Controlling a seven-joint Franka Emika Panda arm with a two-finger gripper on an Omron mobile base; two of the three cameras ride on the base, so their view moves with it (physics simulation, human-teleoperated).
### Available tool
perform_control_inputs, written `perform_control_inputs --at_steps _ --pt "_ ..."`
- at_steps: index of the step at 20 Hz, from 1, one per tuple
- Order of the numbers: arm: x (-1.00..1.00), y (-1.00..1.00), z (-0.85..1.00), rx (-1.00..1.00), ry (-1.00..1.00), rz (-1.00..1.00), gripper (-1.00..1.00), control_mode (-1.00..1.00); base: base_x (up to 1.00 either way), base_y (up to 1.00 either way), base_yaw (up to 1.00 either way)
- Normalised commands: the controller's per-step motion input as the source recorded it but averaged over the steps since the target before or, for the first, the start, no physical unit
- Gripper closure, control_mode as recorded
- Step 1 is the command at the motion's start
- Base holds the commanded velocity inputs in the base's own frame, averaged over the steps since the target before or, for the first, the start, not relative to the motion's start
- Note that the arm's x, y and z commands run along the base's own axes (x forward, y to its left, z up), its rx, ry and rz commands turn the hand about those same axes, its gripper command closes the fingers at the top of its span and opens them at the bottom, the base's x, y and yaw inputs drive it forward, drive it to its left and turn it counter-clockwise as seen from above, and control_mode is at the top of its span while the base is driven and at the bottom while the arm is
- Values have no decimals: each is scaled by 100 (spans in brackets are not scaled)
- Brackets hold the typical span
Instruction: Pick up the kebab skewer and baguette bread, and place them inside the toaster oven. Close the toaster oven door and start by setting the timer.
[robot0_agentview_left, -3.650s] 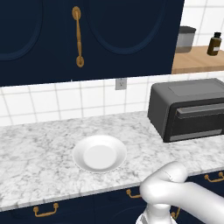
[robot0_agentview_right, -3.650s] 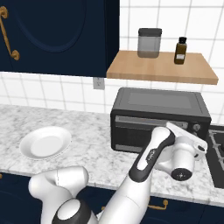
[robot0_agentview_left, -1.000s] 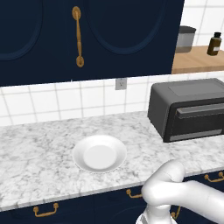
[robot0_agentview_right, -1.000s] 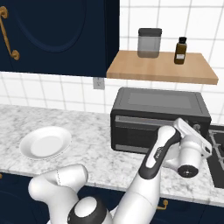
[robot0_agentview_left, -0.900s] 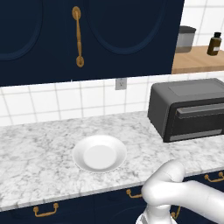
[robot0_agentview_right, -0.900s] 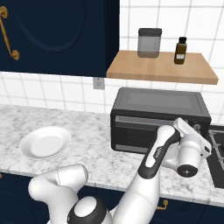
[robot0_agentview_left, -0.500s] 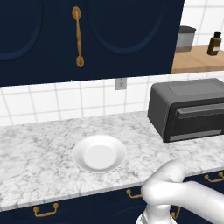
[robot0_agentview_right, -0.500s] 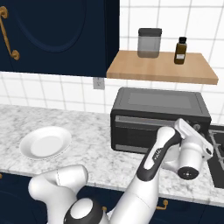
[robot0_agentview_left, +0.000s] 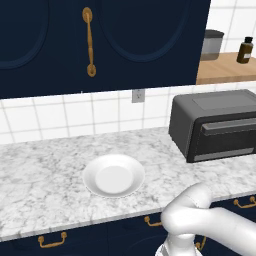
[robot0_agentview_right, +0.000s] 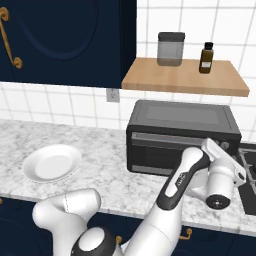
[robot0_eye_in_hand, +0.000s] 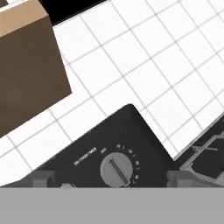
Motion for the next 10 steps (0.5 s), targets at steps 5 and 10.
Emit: perform_control_inputs --at_steps 5,10 --pt "4 -9 -3 3 0 0 -100 -100 0 0 0" --pt "12 0 0 3 9 0 -100 -100 0 0 0"
